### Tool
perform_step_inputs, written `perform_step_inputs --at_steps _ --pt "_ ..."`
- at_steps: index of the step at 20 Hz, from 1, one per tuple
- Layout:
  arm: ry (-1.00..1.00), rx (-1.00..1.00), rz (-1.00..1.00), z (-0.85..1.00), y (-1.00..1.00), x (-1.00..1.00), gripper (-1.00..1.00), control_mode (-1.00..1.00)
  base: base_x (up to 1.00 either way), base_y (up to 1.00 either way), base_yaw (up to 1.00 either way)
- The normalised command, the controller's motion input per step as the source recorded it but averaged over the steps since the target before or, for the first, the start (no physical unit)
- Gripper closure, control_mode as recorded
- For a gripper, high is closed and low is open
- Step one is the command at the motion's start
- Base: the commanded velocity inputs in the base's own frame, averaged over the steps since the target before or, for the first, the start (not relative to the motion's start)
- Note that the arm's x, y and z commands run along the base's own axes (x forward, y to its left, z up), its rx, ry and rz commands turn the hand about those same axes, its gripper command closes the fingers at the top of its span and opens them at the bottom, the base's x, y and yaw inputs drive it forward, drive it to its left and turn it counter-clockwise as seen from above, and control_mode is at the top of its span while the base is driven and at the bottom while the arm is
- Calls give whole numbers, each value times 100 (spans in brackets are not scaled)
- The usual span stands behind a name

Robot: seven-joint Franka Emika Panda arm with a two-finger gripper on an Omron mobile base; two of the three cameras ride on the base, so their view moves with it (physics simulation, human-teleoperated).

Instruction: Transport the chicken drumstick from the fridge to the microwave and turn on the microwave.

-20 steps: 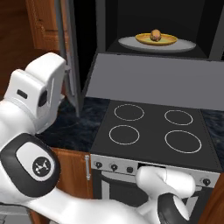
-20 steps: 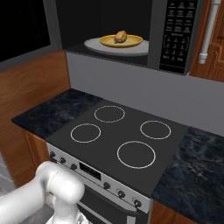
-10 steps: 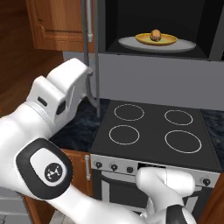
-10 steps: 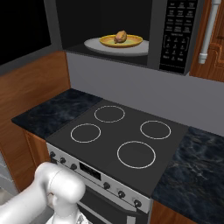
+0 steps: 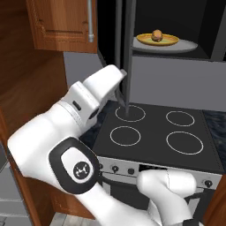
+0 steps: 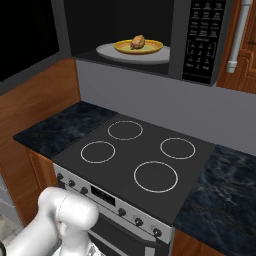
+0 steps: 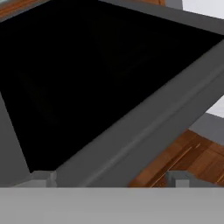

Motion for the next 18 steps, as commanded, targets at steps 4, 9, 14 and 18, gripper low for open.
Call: perform_step_inputs --at_steps 4,9,14,18 --pt "-14 3 -5 0 -73 -9 -100 -100 0 0 0" --pt "-12 4 0 0 -78 -11 -100 -100 0 0 0" --pt "-9 5 0 0 -77 -14 -100 -100 0 0 0" --pt "-6 5 0 2 -79 -16 -100 -100 0 0 0"
